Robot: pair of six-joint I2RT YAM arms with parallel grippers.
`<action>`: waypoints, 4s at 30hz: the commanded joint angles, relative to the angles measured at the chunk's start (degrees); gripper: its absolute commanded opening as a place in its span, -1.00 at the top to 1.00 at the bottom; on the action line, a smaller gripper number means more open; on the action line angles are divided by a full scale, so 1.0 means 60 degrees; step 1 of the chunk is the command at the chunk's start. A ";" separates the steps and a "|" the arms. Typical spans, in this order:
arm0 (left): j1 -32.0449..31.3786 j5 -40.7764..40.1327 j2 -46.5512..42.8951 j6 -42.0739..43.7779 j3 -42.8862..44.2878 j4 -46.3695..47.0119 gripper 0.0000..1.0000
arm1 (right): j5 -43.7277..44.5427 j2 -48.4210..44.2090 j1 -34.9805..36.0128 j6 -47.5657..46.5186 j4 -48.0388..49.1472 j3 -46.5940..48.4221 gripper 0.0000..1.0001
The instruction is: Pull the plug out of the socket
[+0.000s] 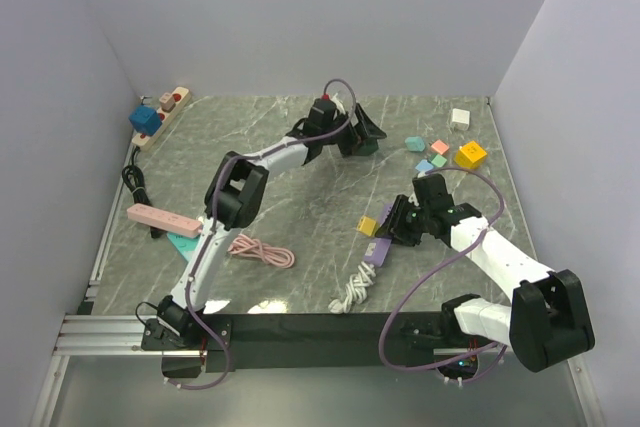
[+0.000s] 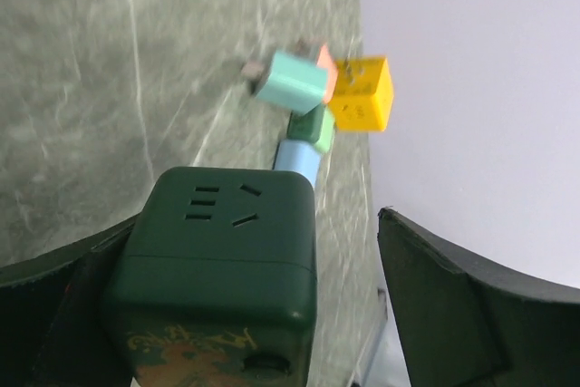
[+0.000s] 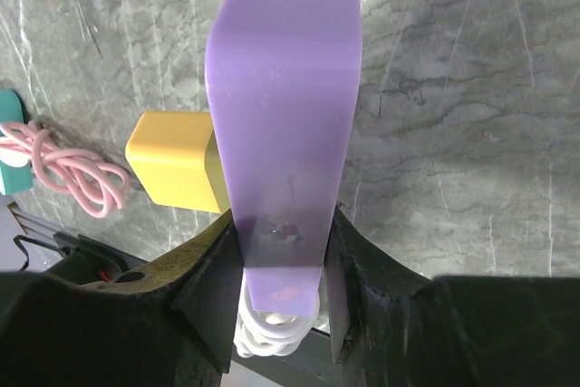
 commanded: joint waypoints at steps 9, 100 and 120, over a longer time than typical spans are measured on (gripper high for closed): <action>-0.0346 -0.2661 -0.1068 0.2672 0.0716 -0.2540 -0.99 | -0.0219 -0.0170 -0.0030 -0.0264 0.0166 0.0157 1.00; -0.0186 -0.0582 -0.8523 0.2804 -1.1472 0.1064 0.99 | -0.0349 0.5982 0.0365 -0.1348 0.0985 0.2180 1.00; 0.1690 -0.4522 -1.5510 0.2498 -1.1545 -0.4473 0.99 | -0.2532 1.0533 0.3994 0.0673 0.0592 0.9583 0.86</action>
